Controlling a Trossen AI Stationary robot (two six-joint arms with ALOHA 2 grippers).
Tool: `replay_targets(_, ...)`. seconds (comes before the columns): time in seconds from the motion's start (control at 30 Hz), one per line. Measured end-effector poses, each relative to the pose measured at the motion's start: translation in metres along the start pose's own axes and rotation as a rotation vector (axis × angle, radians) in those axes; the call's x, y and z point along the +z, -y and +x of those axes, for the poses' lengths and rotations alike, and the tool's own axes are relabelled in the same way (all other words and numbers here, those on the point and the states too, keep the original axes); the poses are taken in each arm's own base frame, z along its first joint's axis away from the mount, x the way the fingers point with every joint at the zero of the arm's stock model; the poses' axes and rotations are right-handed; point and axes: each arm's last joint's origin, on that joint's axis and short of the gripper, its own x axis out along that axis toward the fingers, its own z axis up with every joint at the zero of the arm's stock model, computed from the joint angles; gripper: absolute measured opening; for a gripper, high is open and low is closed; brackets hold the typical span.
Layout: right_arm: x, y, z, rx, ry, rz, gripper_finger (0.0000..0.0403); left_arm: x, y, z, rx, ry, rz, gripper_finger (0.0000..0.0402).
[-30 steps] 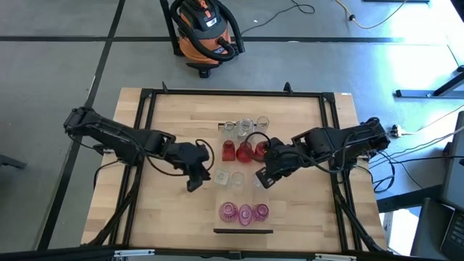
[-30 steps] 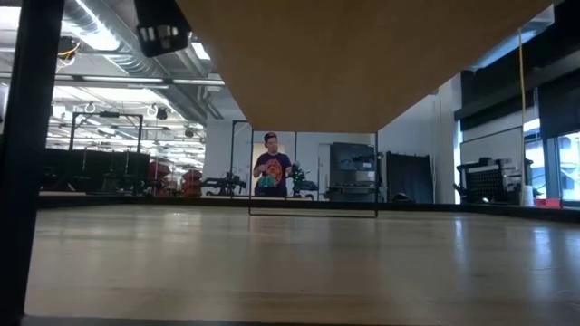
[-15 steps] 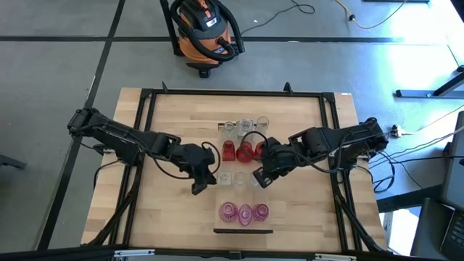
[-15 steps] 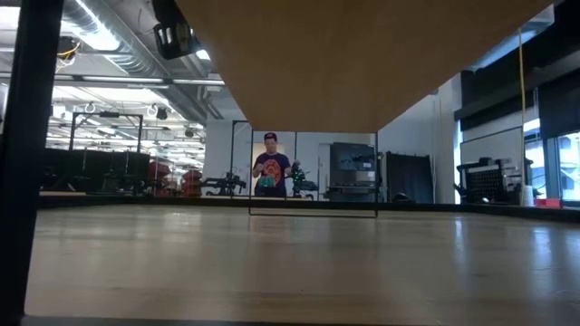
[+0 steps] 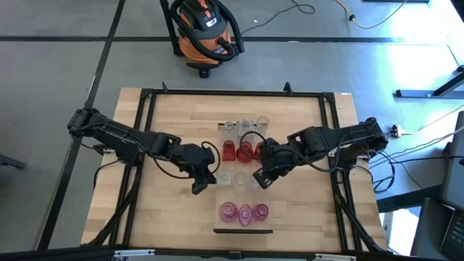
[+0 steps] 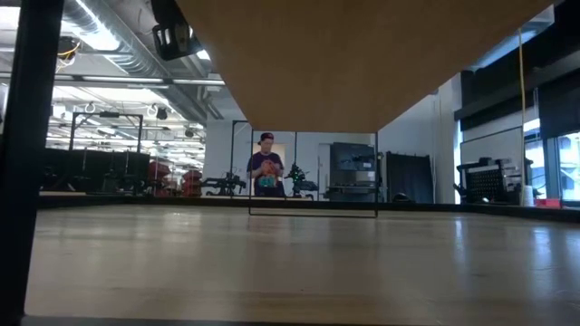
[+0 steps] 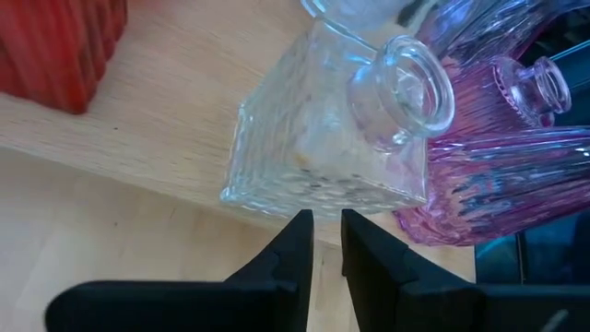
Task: Sort vases onto shelf
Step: Put the transparent vase on the shelf aligned with the transparent vases on the bottom
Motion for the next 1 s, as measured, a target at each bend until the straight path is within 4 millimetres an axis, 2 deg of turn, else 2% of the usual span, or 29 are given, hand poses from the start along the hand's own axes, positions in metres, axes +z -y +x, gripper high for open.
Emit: replay_targets(1.0, 0.0011, -0.0031, -0.0001, 0.034, 0.006, -0.005, 0.0037, 0.0011, -0.0022, -0.0004, 0.003, -0.005, 0.021, 0.0054)
